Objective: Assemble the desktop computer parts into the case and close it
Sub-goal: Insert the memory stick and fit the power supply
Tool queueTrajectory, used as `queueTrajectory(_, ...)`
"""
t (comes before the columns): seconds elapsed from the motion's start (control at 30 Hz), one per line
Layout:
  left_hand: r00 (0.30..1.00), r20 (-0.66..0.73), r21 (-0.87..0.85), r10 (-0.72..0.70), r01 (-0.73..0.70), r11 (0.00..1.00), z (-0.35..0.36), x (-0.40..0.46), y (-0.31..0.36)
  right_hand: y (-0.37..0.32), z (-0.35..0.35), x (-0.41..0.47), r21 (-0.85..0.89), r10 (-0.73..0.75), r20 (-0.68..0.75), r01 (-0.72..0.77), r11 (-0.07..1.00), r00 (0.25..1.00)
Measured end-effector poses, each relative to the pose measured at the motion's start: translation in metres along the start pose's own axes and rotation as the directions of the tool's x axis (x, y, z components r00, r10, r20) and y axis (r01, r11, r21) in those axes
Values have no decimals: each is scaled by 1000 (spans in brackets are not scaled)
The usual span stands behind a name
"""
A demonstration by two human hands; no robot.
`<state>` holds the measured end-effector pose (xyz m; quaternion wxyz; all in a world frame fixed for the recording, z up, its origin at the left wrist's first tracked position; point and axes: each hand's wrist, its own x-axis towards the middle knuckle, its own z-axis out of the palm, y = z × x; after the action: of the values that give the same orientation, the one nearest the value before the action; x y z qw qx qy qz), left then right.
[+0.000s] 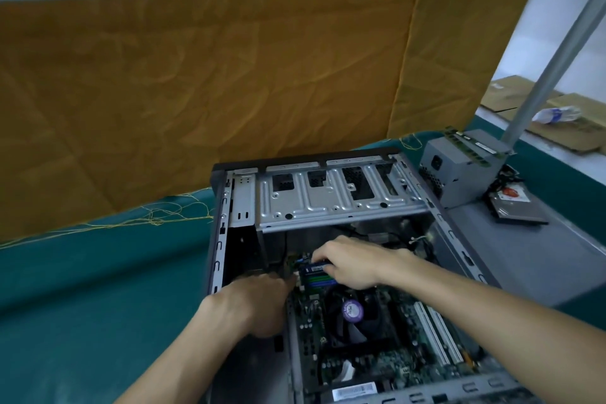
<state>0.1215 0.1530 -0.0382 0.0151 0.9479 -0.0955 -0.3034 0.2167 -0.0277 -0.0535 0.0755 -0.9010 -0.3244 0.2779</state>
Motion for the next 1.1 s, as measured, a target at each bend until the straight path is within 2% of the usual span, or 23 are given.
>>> queueTrajectory(0.2,1000,14,-22,-17,17,1000,0,-1,1,2,2,4,4,-8,-23,8,1000,1000)
queueTrajectory(0.37,996,79,-47,-47,51,998,2,-2,-1,4,5,6,1,-16,-31,16,1000,999)
queueTrajectory(0.83,994,89,-59,-61,66,996,3,1,-1,6,0,8,21,-55,-37,56,998,998)
queueTrajectory(1.1,994,90,-64,-61,67,996,3,2,-2,7,5,13,22,-31,-14,31,999,999)
